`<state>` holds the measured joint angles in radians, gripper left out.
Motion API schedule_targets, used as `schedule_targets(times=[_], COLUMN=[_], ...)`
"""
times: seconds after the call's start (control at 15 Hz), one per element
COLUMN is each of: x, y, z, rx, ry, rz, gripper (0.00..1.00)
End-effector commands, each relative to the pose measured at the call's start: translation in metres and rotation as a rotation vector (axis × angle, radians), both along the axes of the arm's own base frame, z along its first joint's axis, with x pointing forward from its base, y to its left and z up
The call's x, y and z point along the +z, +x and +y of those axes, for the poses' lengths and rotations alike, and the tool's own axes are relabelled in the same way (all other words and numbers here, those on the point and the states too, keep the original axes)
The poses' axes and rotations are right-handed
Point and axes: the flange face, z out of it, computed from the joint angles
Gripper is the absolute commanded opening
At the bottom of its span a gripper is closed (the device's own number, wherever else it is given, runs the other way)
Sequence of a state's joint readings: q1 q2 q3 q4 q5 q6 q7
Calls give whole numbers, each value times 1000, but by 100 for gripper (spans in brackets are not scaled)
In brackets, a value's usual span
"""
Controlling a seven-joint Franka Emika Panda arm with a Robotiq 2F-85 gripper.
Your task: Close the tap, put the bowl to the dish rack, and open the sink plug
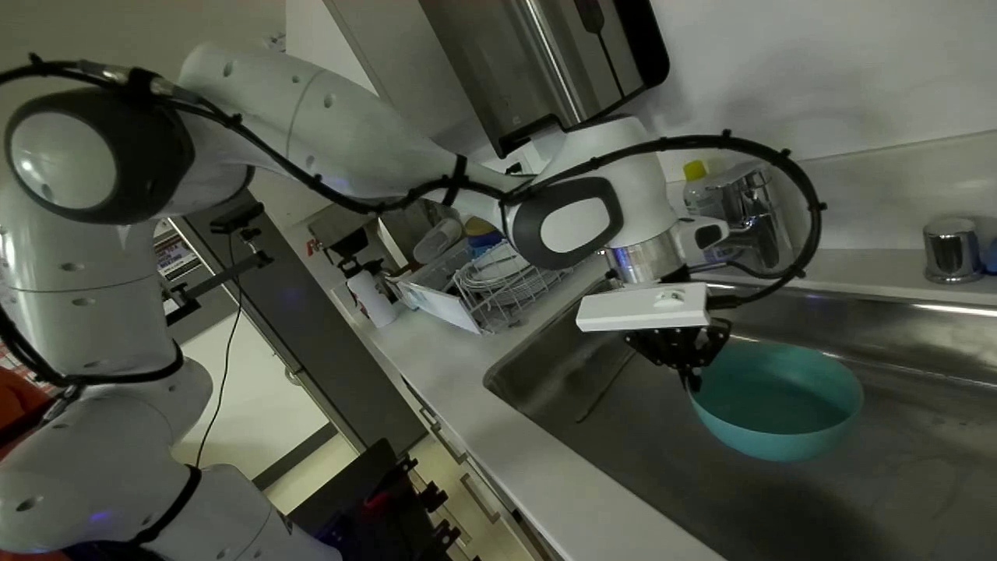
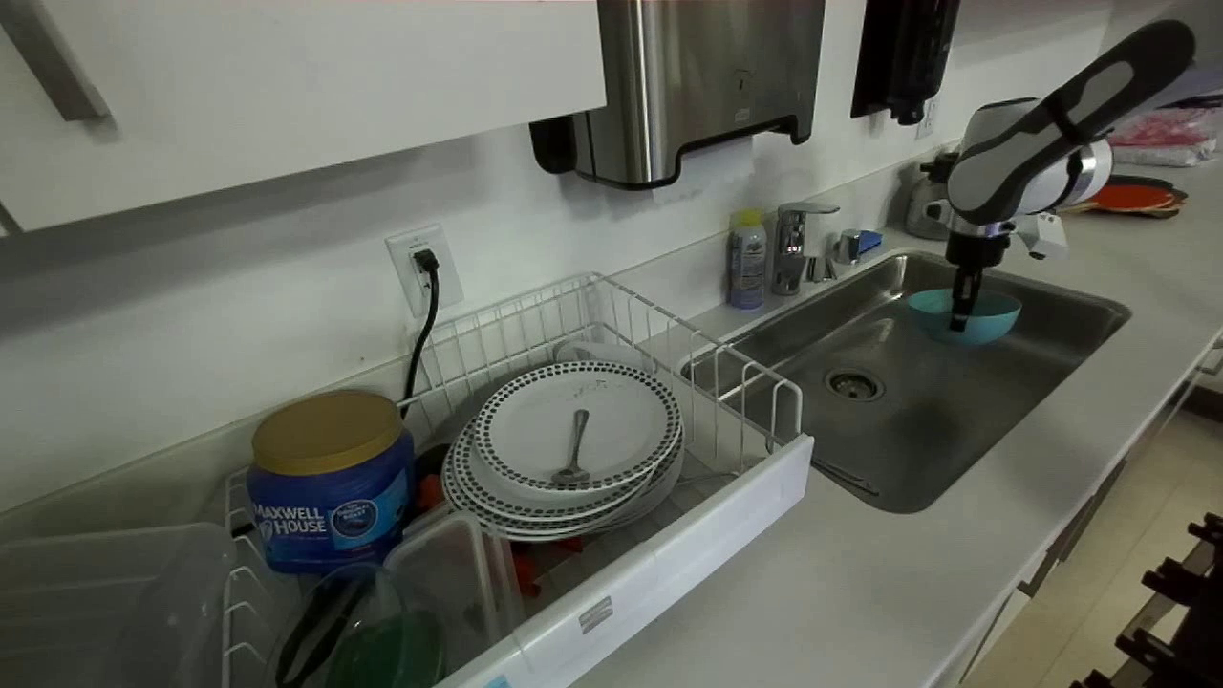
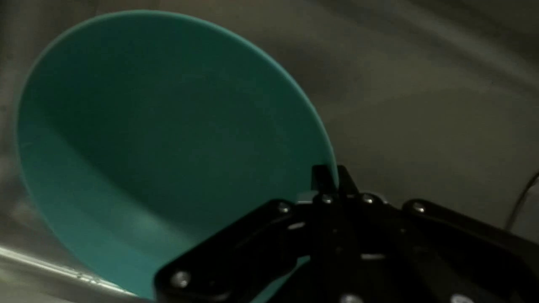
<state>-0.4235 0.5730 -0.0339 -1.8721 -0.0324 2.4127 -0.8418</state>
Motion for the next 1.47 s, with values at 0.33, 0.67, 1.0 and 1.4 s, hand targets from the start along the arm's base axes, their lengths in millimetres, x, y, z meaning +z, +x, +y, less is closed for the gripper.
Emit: schedule_targets(times=[0.33,0.67,1.0,1.4], x=[28,56,117,186], y=[-45,-46,-75,-128], z=[27,43,72,112], rx=[121,253,507,838], ry=[23,-22,-37,-22], rz=[22,-60,-160,-269], gripper=[4,1,1,1])
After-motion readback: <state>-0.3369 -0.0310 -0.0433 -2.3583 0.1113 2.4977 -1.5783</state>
